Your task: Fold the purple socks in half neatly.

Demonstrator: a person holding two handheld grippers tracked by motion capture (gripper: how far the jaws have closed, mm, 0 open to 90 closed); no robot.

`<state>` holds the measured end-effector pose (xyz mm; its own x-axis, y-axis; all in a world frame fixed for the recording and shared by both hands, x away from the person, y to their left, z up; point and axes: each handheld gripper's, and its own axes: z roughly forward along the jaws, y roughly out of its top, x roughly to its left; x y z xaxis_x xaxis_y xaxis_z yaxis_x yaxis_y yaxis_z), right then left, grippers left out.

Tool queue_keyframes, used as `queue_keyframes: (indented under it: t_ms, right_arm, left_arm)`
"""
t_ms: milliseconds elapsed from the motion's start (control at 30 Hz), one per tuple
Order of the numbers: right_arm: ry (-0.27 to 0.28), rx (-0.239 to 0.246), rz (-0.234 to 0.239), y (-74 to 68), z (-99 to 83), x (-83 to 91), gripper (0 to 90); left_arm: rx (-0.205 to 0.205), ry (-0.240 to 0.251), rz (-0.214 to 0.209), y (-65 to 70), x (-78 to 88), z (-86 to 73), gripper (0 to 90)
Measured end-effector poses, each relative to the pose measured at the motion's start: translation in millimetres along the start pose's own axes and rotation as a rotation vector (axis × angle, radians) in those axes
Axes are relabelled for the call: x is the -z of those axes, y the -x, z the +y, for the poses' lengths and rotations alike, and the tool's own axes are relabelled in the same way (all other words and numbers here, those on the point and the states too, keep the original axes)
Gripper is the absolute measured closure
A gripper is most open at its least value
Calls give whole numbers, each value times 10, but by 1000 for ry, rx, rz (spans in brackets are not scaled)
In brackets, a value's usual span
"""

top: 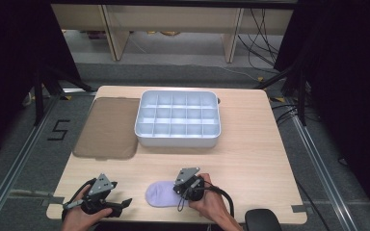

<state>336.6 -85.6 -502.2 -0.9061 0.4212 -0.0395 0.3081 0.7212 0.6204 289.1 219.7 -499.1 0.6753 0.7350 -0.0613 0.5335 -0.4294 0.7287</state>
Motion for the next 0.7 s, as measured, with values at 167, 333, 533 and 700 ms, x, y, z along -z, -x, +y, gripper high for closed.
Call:
queue_keyframes:
  t_ms: [167,333,533,700]
  right_arm:
    - [15,10,-11,33,69,-80,900]
    - [5,-23,-11,40,147,-133,900]
    - [20,-17,-17,82,184,-184,900]
    - [21,-21,-18,75,223,-213,900]
  left_arm:
    - [5,-12,-23,30,-111,56,184]
    - [-9,-22,-31,45,-221,132,209]
    - [-30,-27,-41,40,-315,201,260]
    - [-40,-36,-67,60,-422,289,319]
